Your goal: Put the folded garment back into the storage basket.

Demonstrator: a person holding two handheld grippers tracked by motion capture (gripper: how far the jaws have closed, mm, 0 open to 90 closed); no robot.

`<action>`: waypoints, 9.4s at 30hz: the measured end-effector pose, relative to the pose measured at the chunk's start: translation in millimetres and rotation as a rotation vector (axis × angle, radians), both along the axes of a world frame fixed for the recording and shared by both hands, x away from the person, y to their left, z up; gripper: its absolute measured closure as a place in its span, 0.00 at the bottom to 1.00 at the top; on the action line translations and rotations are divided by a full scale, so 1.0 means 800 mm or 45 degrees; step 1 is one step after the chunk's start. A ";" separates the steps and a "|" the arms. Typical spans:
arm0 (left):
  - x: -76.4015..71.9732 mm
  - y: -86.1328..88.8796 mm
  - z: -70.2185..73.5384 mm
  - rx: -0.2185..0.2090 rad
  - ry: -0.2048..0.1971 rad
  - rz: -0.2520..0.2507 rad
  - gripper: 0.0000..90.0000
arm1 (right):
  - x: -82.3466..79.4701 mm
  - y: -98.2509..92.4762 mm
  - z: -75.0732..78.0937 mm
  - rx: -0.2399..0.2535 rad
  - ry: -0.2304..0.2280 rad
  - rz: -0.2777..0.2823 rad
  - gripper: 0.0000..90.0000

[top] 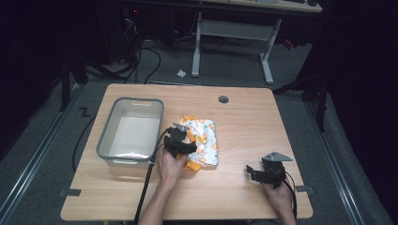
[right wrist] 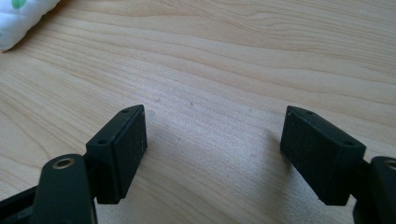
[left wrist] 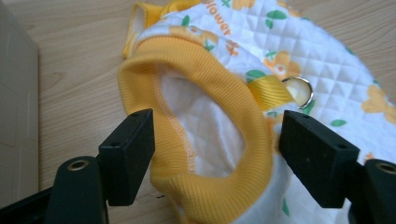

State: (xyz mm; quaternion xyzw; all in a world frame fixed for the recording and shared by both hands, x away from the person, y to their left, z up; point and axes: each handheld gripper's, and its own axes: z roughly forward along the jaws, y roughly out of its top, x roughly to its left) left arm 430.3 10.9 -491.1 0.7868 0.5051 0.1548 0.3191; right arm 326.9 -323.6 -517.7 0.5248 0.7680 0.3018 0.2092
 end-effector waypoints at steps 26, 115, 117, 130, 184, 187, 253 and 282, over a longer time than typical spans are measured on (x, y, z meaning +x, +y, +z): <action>0.012 -0.003 -0.026 -0.007 0.077 -0.060 0.53 | 0.000 0.000 0.000 0.001 0.000 0.000 0.26; -0.038 0.064 0.115 -0.431 -0.145 -0.340 0.82 | 0.000 0.000 0.000 0.001 0.000 0.002 0.26; -0.037 0.069 0.118 -0.426 -0.149 -0.340 0.82 | 0.000 0.000 0.000 0.000 0.000 0.002 0.26; -0.035 0.091 0.138 -0.423 -0.191 -0.325 0.82 | 0.000 0.000 0.000 0.002 0.001 0.002 0.26; -0.017 0.181 0.155 -0.383 -0.221 -0.196 0.82 | 0.000 0.000 0.000 0.002 0.000 -0.001 0.26; -0.016 0.184 0.155 -0.379 -0.223 -0.189 0.82 | 0.000 0.000 0.000 0.002 0.001 0.000 0.26; 0.009 0.243 0.127 -0.344 -0.164 -0.053 0.82 | 0.001 0.000 0.000 0.001 -0.003 -0.001 0.26; 0.030 0.247 0.083 -0.177 -0.098 0.014 0.82 | 0.000 0.000 0.000 0.001 -0.003 -0.001 0.26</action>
